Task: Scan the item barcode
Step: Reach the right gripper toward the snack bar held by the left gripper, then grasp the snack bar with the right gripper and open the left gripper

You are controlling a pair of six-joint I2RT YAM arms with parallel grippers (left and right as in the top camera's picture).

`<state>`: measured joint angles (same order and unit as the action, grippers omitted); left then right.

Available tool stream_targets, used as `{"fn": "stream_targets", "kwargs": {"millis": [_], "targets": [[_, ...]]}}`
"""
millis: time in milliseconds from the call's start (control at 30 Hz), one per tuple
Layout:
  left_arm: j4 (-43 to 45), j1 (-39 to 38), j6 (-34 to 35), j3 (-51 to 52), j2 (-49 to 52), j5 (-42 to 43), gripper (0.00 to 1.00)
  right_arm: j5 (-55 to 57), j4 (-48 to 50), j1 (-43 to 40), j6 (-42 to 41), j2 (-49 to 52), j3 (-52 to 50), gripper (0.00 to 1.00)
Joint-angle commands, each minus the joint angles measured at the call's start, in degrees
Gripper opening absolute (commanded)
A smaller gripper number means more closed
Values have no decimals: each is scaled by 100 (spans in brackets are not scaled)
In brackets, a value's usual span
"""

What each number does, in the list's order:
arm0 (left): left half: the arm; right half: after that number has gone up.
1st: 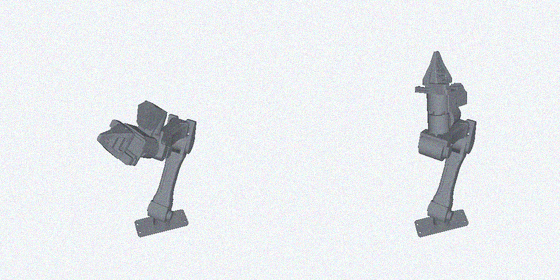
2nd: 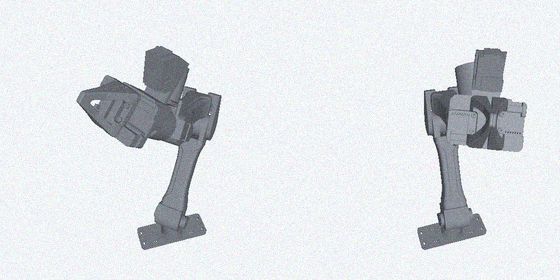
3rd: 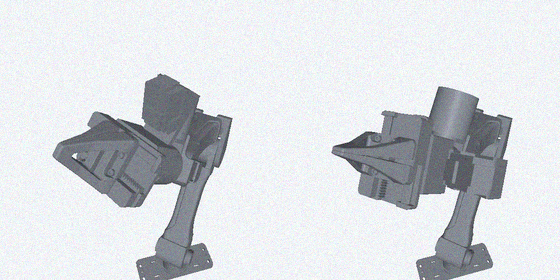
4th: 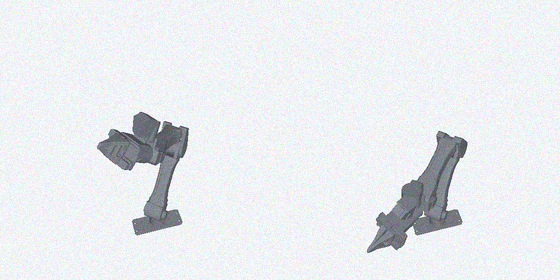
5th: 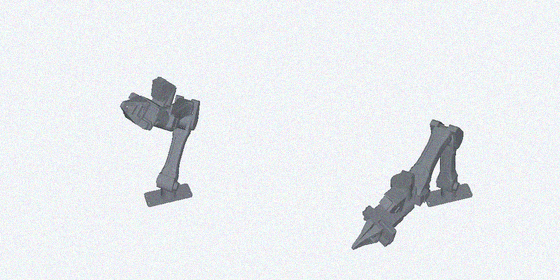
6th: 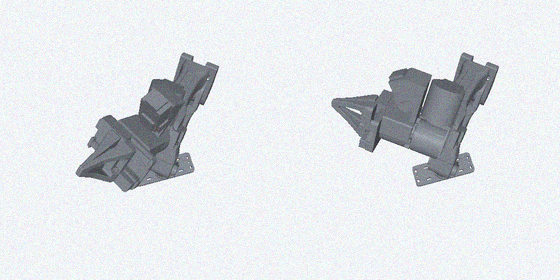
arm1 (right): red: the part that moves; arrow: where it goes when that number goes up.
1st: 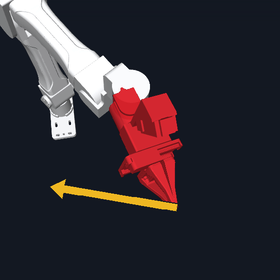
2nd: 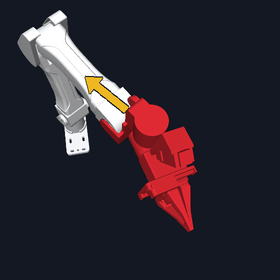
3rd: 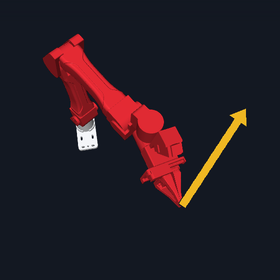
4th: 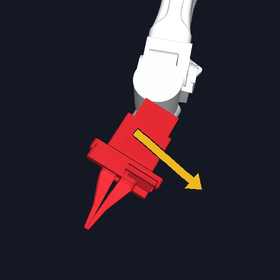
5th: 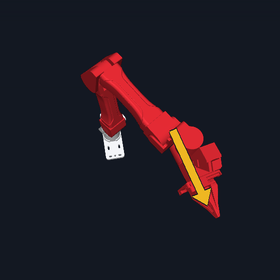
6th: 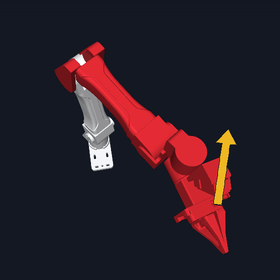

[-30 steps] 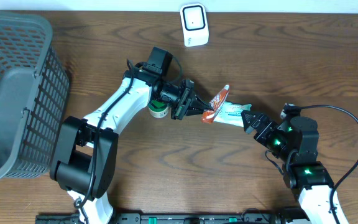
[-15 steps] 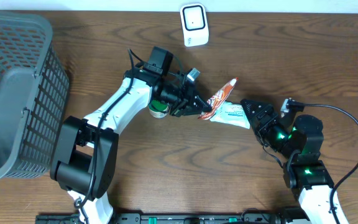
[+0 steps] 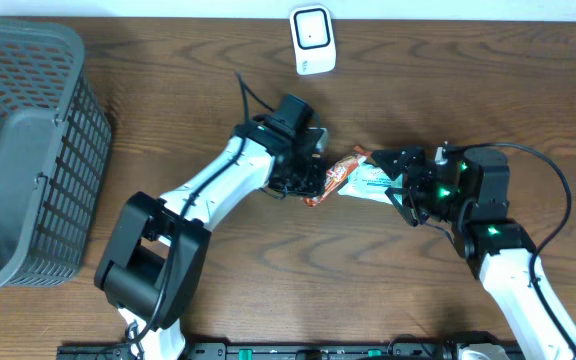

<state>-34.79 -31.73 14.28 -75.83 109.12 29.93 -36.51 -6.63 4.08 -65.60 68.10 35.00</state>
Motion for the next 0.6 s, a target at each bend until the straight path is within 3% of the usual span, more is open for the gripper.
{"fn": "stream_targets", "kwargs": {"millis": [0,100,233,567], "targets": [[103,-221,-203,-81,-179,-529,7,-111,-52,-35,857,52,162,99],[105,-306,-203,-133,-407,-756,7,61,-50,-35,741,52,162,99],[103,-317,-197,-138,-804,-815,8,560,-258,-33,33,57,162,91],[87,-339,83,-138,-1226,-791,7,501,48,-22,-734,313,162,92]]}}
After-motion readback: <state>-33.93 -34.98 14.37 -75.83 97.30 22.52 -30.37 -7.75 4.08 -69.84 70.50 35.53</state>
